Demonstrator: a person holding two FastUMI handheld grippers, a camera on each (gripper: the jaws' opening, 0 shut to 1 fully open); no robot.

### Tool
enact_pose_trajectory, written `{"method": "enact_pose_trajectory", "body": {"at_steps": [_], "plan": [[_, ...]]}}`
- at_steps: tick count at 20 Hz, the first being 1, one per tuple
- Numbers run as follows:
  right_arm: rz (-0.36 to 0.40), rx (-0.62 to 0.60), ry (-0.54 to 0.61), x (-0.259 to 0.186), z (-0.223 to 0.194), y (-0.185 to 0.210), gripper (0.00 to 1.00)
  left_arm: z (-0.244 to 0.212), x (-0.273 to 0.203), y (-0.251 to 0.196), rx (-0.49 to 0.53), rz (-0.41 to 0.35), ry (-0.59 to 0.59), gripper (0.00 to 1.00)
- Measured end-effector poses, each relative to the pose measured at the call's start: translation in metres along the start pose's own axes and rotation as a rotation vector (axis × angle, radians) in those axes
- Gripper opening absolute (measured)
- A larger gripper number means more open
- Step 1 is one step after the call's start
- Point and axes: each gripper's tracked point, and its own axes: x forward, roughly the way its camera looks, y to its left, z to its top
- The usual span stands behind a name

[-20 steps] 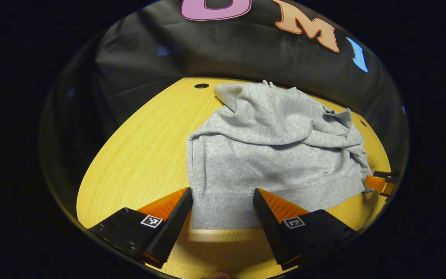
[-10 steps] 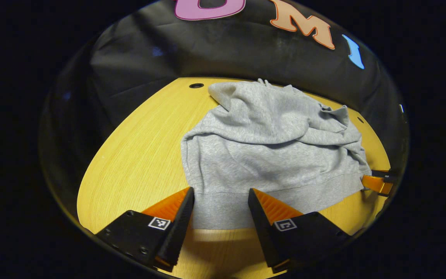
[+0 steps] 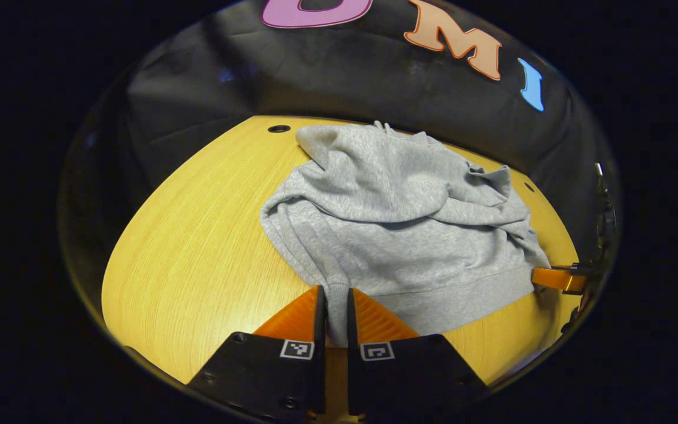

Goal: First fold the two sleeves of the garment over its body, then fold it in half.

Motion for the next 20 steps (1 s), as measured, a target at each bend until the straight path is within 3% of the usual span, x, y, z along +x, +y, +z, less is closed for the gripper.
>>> {"method": "enact_pose_trajectory", "body": {"at_steps": [4, 20], "plan": [[0.014, 0.027, 0.006, 0.002, -0.001, 0.004, 0.06, 0.001, 0.000, 0.000, -0.056, -0.028, 0.022, 0.01], [0.099, 0.009, 0.029, -0.020, 0.019, 0.015, 0.06, 0.013, -0.017, -0.001, -0.102, -0.035, 0.129, 0.00]]}}
